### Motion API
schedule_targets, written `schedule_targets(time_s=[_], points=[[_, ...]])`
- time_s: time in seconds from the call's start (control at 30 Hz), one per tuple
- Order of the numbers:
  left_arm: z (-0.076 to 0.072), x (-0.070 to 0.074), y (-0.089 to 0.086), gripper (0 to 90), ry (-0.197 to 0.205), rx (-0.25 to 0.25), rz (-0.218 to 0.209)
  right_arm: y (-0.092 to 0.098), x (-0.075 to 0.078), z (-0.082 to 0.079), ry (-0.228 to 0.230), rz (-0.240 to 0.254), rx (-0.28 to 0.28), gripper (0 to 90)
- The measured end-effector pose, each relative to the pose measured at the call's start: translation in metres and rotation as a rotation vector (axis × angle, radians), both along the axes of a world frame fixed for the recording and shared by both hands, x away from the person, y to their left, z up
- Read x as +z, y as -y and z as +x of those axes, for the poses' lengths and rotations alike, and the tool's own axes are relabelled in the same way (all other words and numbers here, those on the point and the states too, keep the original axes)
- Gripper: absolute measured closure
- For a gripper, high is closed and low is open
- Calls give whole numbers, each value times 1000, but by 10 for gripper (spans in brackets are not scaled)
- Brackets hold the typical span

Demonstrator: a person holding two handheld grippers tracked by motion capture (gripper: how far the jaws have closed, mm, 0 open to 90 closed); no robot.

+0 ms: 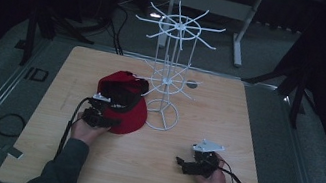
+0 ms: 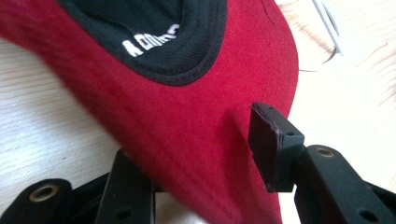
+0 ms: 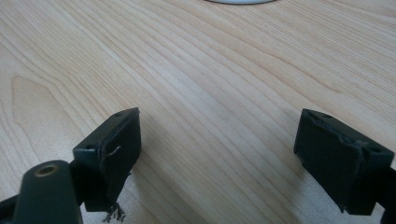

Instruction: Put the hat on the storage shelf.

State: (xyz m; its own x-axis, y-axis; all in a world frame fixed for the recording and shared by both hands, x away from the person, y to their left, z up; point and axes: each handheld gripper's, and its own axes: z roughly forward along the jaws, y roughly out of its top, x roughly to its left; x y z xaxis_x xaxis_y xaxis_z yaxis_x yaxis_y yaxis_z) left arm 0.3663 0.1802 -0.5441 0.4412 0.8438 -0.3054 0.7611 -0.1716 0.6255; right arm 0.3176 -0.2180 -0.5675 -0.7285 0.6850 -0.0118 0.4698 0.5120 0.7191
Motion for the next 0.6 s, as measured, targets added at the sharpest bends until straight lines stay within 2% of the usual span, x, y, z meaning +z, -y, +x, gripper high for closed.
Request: schedule_targets(time_s=[0.13, 0.23, 0.27, 0.37, 0.4, 0.43, 0.57, 0.6], points=[[3, -2, -1, 593, -21, -10, -27, 0, 0, 0, 0, 0, 0, 147], [2, -1, -2, 614, -22, -20, -28, 0, 0, 0, 0, 0, 0, 147], [0, 1, -1, 627, -2, -26, -17, 0, 0, 0, 0, 0, 0, 147], [-2, 2, 1, 653, 16, -30, -4, 0, 0, 0, 0, 0, 0, 147], [-5, 6, 2, 653, 46, -18, 10, 0, 0, 0, 0, 0, 0, 147], [-6, 8, 2, 706, 61, -9, 15, 0, 0, 0, 1, 0, 0, 147], [-8, 11, 0, 767, 77, 2, 15, 0, 0, 0, 0, 0, 0, 147], [-12, 13, -1, 792, 97, 7, 12, 0, 0, 0, 0, 0, 0, 147]])
